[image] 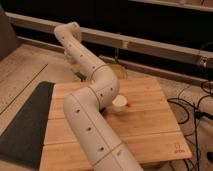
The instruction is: Place the white sponge in the ceramic bowl
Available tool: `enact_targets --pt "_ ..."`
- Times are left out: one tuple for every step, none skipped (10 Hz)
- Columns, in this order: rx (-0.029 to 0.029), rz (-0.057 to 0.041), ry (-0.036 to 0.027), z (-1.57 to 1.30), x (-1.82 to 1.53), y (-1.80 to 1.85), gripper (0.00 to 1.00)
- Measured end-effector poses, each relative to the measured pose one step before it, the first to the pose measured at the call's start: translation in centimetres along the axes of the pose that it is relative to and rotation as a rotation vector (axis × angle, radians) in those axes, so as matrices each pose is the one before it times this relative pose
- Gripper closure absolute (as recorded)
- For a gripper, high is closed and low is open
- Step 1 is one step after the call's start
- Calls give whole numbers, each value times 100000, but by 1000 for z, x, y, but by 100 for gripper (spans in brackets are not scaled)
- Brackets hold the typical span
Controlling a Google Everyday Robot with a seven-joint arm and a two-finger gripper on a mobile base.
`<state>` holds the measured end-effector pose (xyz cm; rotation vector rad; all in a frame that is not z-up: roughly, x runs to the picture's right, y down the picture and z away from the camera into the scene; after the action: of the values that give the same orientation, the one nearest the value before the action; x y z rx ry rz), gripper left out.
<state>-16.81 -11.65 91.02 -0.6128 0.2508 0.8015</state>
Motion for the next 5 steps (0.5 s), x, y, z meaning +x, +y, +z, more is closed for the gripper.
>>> enact_targets --pt "-854 -1373 832 226 144 295 100" --pt "-1155 -2287 1247 209 73 661 100" --pt "-1560 -3296 2046 120 23 1176 100" --pt "-214 -422 57 -11 7 70 100" --pt "297 210 139 12 102 -176 100"
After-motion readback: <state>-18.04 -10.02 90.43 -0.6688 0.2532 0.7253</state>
